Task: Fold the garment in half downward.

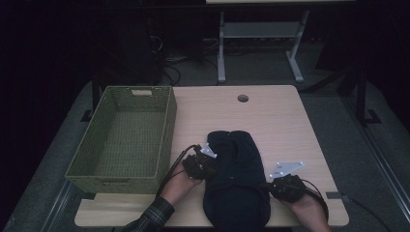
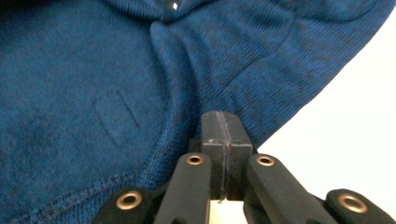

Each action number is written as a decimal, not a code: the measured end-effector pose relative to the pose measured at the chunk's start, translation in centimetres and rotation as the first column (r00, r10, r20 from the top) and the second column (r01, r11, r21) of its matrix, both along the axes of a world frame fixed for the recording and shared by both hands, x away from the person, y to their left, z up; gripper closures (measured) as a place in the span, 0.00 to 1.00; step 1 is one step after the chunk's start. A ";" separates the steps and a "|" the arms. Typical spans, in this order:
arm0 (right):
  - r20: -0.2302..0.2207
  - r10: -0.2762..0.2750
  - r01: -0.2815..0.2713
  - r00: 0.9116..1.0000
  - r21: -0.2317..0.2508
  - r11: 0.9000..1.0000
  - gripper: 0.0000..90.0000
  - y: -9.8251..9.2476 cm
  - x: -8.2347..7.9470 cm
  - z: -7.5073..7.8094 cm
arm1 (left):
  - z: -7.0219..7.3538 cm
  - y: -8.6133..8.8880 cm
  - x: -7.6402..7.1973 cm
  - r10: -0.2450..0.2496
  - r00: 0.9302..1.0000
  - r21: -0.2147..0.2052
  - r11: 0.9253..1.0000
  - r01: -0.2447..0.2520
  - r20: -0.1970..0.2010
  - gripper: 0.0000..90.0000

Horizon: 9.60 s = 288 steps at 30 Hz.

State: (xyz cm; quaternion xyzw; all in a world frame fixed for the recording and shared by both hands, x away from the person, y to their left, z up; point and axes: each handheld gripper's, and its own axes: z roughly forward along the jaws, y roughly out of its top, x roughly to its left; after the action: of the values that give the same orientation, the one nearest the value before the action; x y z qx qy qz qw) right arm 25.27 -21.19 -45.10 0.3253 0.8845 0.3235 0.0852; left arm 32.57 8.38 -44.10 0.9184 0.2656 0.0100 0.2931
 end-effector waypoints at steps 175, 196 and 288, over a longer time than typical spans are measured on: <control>0.289 -0.087 0.049 0.954 0.136 0.989 0.88 0.3 13.2 9.1 | 10.8 -0.2 7.0 0.120 0.920 -0.124 0.989 -0.079 0.372 0.88; 0.334 -0.080 0.024 0.939 0.168 0.986 0.87 0.2 9.4 8.8 | 10.2 0.5 3.1 0.059 0.922 -0.150 0.989 -0.001 0.383 0.87; 0.008 0.124 -0.123 0.992 0.175 0.977 1.00 0.5 1.8 -0.1 | 0.9 -2.3 5.0 0.101 0.992 -0.078 0.992 -0.095 0.070 1.00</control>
State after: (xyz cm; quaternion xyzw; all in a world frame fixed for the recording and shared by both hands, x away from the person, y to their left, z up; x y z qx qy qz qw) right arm 27.10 -20.67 -45.19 0.2764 0.8711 0.4044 0.0348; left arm 37.58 6.05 -43.18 0.8916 0.2996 0.0483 0.3360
